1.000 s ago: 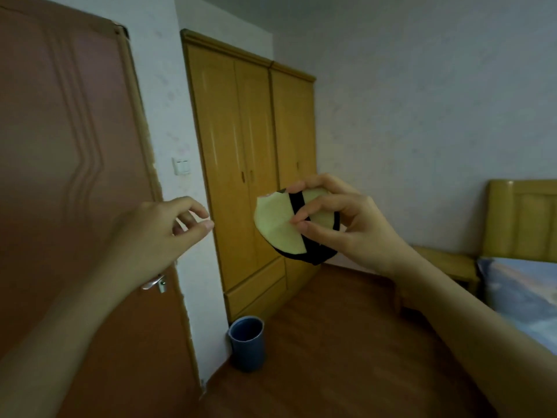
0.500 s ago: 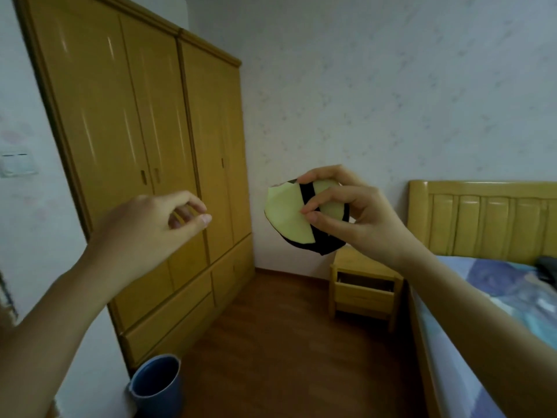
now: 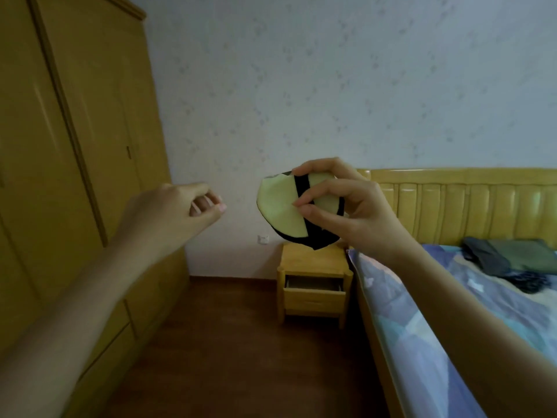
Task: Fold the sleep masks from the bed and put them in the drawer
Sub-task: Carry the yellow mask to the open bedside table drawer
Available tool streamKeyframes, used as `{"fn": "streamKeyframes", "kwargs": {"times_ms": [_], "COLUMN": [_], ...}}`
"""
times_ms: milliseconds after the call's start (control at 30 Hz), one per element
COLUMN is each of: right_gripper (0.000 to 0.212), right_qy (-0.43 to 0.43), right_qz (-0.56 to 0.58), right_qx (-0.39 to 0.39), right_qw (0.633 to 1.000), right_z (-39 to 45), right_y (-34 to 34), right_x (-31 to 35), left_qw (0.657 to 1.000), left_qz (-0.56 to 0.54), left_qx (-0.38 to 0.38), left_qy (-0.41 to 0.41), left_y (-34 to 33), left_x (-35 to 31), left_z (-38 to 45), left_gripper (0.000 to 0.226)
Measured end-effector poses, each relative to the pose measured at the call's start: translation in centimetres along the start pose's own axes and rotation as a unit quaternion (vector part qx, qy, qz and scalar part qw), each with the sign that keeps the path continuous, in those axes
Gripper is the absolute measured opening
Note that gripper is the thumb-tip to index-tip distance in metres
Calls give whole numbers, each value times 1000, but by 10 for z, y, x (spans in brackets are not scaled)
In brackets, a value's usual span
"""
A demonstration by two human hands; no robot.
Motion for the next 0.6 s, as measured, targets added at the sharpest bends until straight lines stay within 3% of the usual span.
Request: {"fn": "streamKeyframes", "kwargs": {"times_ms": [333,600], "right_gripper": [7,7], "right_qy": [-49,-65], "right_qz": [-47,-50], "right_qx": [-49,-32], "right_qw": [996,996], "right_z": [42,76], "right_y": [53,98], "right_x": [-132,-278], "left_qw": [996,996], "left_qz": [-50,-40], "left_qx": [37,40], "left_qy": [-68,-75], "left_y": [-105,-194], "left_x": [6,-13], "left_z": [164,279], "left_gripper": [22,18]}}
Point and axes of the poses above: each hand's wrist, its own z-axis towards the middle knuckle, its own y-axis out of the back of the hand, x = y × z, the point moved 4 cm from there along z, towards the middle knuckle, and after that the axes turned 9 degrees about x, right-handed, at the moved point
